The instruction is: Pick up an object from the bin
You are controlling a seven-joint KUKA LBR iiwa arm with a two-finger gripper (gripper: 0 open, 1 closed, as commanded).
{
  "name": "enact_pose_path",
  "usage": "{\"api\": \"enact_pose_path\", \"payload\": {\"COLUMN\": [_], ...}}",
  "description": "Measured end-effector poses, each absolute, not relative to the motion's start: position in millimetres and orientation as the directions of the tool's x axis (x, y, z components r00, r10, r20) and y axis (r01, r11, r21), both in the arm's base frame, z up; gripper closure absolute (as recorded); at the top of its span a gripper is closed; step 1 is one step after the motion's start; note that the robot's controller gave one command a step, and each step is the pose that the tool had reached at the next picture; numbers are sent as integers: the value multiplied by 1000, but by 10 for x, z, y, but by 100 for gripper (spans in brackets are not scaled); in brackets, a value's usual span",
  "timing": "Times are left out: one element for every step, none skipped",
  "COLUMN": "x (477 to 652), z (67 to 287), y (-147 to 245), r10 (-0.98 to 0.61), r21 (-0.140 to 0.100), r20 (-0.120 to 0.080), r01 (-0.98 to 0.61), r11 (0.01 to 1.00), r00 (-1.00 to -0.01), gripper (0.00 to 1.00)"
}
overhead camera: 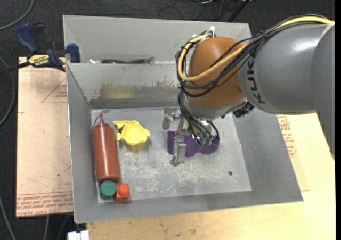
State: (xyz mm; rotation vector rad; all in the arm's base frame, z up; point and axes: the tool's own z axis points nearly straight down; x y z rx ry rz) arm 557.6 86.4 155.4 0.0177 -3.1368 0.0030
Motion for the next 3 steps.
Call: {"api": "enact_pose_path", "payload": {"x": [5782,5804,5804], "z": [1490,702,702], "y": [606,109,108], "r10": [-138,252,252], "r21": [4,-1,-1], "r20": [-6,3,3], "r01": [-138,252,252], "r11": [990,968,968], "r00": [-990,-968,-968], "gripper": [0,100,100]}}
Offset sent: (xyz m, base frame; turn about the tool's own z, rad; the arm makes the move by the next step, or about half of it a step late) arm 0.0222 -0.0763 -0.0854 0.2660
